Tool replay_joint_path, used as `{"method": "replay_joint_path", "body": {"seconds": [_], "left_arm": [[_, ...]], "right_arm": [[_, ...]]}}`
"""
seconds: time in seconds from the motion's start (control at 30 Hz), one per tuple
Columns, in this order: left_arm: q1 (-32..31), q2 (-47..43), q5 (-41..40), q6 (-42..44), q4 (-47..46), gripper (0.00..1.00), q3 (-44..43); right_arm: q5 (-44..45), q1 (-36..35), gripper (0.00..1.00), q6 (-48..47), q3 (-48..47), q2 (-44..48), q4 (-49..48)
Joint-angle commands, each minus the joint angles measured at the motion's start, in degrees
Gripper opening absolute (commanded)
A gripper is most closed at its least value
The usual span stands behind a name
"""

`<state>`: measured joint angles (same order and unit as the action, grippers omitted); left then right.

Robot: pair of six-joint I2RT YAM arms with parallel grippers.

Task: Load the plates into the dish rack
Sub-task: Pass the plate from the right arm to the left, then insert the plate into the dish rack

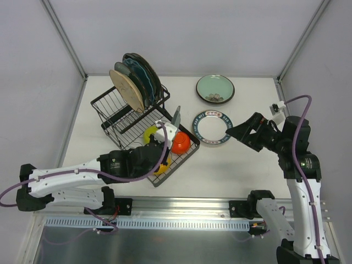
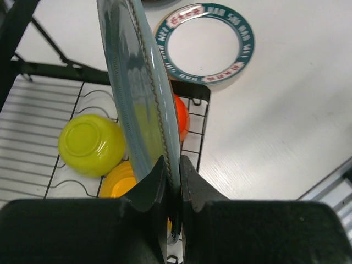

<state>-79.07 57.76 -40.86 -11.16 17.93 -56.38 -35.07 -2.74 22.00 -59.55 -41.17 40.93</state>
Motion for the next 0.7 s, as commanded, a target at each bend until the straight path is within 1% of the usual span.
{"method": "replay_joint_path", "body": {"seconds": [0.0, 0.03, 0.1, 0.13, 0.17, 0.2, 0.23, 0.3, 0.43, 0.57, 0.67], "left_arm": [[5.1, -3.3, 1.9, -10.5, -0.3, 0.0, -4.1], [6.2, -3.3, 2.4, -11.2, 0.3, 0.0, -4.4], [6.4, -2.7, 2.3, -13.0, 1.1, 0.0, -6.4], [6.4, -1.9, 2.0, -14.1, 4.1, 0.0, -7.3], [6.4, -1.2, 1.0, -18.1, 6.3, 0.0, -8.6], [6.4, 0.5, 0.3, -20.5, 9.6, 0.0, -11.7], [6.4, 1.5, 0.3, -22.7, 15.0, 0.0, -13.3], [6.4, 3.5, 1.7, -26.1, 18.5, 0.0, -16.9], [6.4, 4.0, 4.2, -28.2, 19.7, 0.0, -18.6], [6.3, 2.7, 3.2, -28.4, 19.8, 0.0, -20.1], [6.3, 2.1, 2.7, -27.6, 20.0, 0.0, -23.2]], "right_arm": [[0.9, -0.2, 0.96, -1.1, -0.2, 1.1, 0.4], [0.9, -0.2, 0.96, -1.2, -0.1, 1.4, 0.6], [1.0, -0.2, 0.96, -1.2, 0.0, 1.4, 0.6], [1.0, -0.2, 0.96, -1.3, 0.0, 1.4, 0.6], [1.0, -0.2, 0.96, -1.2, 0.1, 1.4, 0.6], [1.0, -0.2, 0.96, -1.3, 0.3, 1.5, 0.6], [1.0, 0.0, 0.96, -1.2, 0.4, 1.4, 0.6], [1.1, -0.1, 0.95, -1.2, 0.7, 1.6, 0.6], [1.1, -0.1, 0.95, -1.4, 1.3, 1.8, 0.6], [1.1, 0.1, 0.95, -1.9, 1.3, 1.8, 0.7], [1.0, 0.3, 0.95, -1.9, 1.3, 1.7, 0.8]]}}
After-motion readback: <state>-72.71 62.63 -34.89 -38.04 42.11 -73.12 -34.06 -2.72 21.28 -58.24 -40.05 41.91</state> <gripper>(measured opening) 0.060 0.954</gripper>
